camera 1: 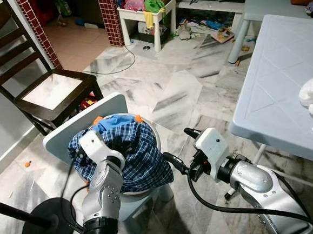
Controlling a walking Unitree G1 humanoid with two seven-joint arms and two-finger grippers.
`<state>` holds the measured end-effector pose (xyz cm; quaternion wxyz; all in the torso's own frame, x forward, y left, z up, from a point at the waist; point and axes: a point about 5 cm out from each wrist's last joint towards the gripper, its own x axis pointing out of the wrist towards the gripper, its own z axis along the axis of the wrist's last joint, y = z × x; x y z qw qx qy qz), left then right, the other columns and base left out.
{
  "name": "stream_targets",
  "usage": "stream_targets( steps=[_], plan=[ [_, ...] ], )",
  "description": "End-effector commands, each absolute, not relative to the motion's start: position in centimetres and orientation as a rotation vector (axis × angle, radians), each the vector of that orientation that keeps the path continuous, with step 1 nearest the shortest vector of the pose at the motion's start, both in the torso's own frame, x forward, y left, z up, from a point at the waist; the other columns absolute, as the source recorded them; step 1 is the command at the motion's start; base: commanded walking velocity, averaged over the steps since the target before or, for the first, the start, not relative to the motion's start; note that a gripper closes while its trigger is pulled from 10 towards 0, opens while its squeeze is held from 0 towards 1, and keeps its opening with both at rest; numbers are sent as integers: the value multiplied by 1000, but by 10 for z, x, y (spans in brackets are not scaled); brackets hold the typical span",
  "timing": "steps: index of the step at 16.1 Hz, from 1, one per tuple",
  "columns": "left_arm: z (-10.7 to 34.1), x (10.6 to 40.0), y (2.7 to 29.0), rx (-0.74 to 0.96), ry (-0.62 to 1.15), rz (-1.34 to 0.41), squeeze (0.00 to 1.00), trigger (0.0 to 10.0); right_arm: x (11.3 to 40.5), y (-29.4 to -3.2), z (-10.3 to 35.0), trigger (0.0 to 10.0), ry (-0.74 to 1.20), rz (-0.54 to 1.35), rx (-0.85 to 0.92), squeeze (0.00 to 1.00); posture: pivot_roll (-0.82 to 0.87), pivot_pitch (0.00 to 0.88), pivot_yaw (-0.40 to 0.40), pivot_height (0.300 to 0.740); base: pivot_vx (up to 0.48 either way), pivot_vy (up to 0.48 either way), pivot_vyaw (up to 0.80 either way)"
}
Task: Hang hanger
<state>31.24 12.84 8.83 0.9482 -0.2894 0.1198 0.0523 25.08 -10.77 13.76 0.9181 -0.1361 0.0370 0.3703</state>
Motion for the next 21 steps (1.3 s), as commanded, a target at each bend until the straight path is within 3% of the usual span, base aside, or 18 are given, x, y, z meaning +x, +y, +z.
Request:
stream_targets(
  steps=[1, 8, 13, 21],
  plan=[
    [93, 310, 130, -558, 216, 106, 0, 0, 251, -106, 141, 10000, 59, 769, -283, 0, -133, 103, 59, 740, 0, 0, 0],
    [126, 286, 148, -377, 29, 98, 0, 0, 256, -100, 137, 10000, 51, 768, -263, 0, -75, 85, 67, 740, 0, 0, 0],
    [210, 287, 154, -129, -321, -30, 0, 0, 267, -91, 135, 10000, 26, 772, -250, 0, -26, 47, 71, 740, 0, 0, 0],
    [270, 276, 149, 35, -558, -59, 0, 0, 278, -86, 129, 10000, 5, 770, -244, 0, 11, 2, 65, 740, 0, 0, 0]
  ],
)
